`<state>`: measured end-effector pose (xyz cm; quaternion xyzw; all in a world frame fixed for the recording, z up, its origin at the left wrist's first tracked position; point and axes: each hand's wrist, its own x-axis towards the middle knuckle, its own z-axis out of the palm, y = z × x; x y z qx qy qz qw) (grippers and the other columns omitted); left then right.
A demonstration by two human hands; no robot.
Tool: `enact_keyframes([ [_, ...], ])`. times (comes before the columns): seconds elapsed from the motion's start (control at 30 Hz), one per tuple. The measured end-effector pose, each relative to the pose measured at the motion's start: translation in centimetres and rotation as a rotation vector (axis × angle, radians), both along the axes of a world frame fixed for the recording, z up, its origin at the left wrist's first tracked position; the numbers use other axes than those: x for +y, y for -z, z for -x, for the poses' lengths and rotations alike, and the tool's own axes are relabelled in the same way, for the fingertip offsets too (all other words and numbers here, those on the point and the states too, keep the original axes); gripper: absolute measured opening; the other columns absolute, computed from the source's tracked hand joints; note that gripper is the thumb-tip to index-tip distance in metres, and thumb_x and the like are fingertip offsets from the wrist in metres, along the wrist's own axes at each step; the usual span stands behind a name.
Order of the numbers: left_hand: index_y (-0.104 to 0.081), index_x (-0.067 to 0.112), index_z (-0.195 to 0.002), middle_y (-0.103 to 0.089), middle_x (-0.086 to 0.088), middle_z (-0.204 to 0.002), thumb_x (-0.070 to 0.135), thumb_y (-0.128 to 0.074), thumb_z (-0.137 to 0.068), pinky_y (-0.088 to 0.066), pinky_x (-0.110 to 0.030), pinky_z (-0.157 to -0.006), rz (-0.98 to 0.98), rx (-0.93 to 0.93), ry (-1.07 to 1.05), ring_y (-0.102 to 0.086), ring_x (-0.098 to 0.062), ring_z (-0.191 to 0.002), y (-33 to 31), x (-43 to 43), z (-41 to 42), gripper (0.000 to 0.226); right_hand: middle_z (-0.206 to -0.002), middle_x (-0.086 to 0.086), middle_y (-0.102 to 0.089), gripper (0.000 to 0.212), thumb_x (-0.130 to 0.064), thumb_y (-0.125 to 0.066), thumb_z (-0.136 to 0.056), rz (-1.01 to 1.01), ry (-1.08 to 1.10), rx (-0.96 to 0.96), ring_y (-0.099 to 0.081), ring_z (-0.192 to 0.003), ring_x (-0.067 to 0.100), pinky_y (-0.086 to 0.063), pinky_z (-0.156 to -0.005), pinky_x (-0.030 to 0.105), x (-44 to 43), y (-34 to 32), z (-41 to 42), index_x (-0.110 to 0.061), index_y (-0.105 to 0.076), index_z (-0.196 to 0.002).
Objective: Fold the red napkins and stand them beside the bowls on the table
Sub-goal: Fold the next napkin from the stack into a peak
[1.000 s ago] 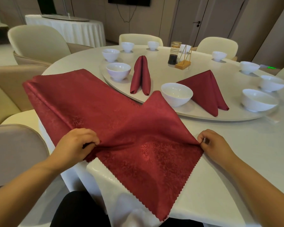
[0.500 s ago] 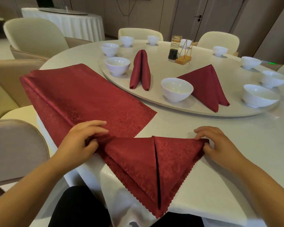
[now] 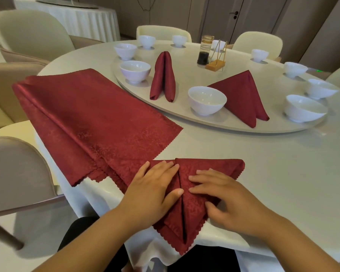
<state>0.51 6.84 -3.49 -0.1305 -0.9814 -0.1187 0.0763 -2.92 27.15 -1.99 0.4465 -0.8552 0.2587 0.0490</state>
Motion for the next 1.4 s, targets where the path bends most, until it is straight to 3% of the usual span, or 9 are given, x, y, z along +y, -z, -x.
enact_keyframes([
  [0.1,-0.063,0.020,-0.116,-0.067,0.005,-0.112,0.052,-0.003,-0.096,-0.048,-0.040,-0.088,0.029,0.027,-0.010,-0.063,-0.010,-0.104,0.7,-0.2,-0.2,0.071,-0.117,-0.007,-0.063,0.034,-0.026,-0.055,-0.071,0.020,-0.011,-0.029,-0.045,-0.119,0.003,-0.016,-0.111,0.020,-0.1,0.5,-0.2,-0.025,-0.065,-0.104],
  [0.33,-0.064,0.019,-0.115,-0.067,0.003,-0.111,0.056,-0.006,-0.095,-0.027,-0.033,-0.096,0.057,0.060,-0.010,-0.064,-0.013,-0.104,0.4,-0.5,-0.3,0.071,-0.114,-0.015,-0.062,0.026,-0.033,-0.057,-0.074,0.053,0.023,-0.076,-0.045,-0.115,-0.010,-0.020,-0.107,0.012,-0.2,0.8,-0.7,-0.027,-0.069,-0.096],
  [0.47,-0.065,0.019,-0.113,-0.068,0.003,-0.110,0.060,-0.007,-0.093,-0.027,-0.037,-0.096,0.049,-0.001,-0.019,-0.064,-0.014,-0.103,0.3,0.0,-0.7,0.074,-0.090,-0.030,-0.062,0.036,-0.044,-0.045,-0.076,0.105,0.157,-0.115,-0.053,-0.096,-0.004,-0.039,-0.085,0.008,-1.6,-0.8,-0.6,-0.030,-0.067,-0.101],
  [0.63,-0.067,0.015,-0.111,-0.069,0.003,-0.107,0.063,-0.004,-0.091,-0.036,-0.037,-0.097,0.093,-0.029,-0.049,-0.064,-0.011,-0.102,0.6,0.3,-0.6,0.081,-0.139,-0.008,-0.043,0.040,-0.033,-0.037,-0.096,-0.095,0.257,-0.066,-0.034,-0.128,0.006,-0.018,-0.101,0.013,-4.8,-1.5,1.7,-0.022,-0.046,-0.133],
  [0.77,-0.070,0.020,-0.102,-0.070,0.007,-0.101,0.060,-0.006,-0.093,-0.048,-0.036,-0.089,0.055,0.094,-0.042,-0.064,-0.008,-0.098,0.8,0.4,-0.6,0.077,-0.130,-0.006,-0.052,0.035,-0.026,-0.039,-0.097,-0.176,0.348,-0.066,-0.043,-0.119,0.012,-0.026,-0.096,0.022,-5.7,-1.1,3.1,-0.023,-0.047,-0.131],
  [0.87,-0.071,0.022,-0.083,-0.068,0.006,-0.081,0.041,-0.025,-0.095,-0.054,-0.042,-0.070,-0.231,0.234,-0.051,-0.060,-0.011,-0.079,-0.1,0.1,0.4,0.051,-0.114,-0.003,-0.062,0.027,-0.023,-0.045,-0.095,-0.122,0.412,-0.152,-0.050,-0.106,0.015,-0.034,-0.087,0.023,-5.3,-1.5,4.0,-0.019,-0.058,-0.119],
  [0.93,-0.071,0.015,-0.085,-0.067,0.000,-0.083,0.031,-0.031,-0.089,-0.049,-0.038,-0.069,-0.302,0.263,-0.116,-0.063,-0.020,-0.074,-1.2,0.1,1.6,0.043,-0.110,-0.003,-0.063,0.023,-0.022,-0.047,-0.094,-0.149,0.395,-0.189,-0.051,-0.103,0.015,-0.037,-0.086,0.025,-5.3,-1.7,4.4,-0.018,-0.062,-0.111],
  [1.1,-0.049,0.026,-0.129,-0.047,0.007,-0.127,0.035,-0.025,-0.100,-0.026,-0.025,-0.091,-0.031,-0.004,-0.162,-0.041,-0.015,-0.116,-1.4,0.5,4.1,0.039,-0.103,-0.003,-0.063,0.018,-0.021,-0.049,-0.092,-0.142,0.388,-0.221,-0.051,-0.092,0.012,-0.040,-0.081,0.026,-5.4,-1.8,4.7,-0.016,-0.065,-0.099],
  [1.4,-0.054,0.019,-0.101,-0.050,0.004,-0.099,0.029,-0.033,-0.098,-0.018,-0.027,-0.071,0.021,0.061,-0.265,-0.046,-0.018,-0.097,-1.1,0.7,4.0,0.024,-0.098,-0.008,-0.062,0.014,-0.024,-0.048,-0.092,-0.153,0.402,-0.235,-0.048,-0.083,0.006,-0.040,-0.074,0.025,-5.1,-1.9,4.9,-0.019,-0.061,-0.093],
])
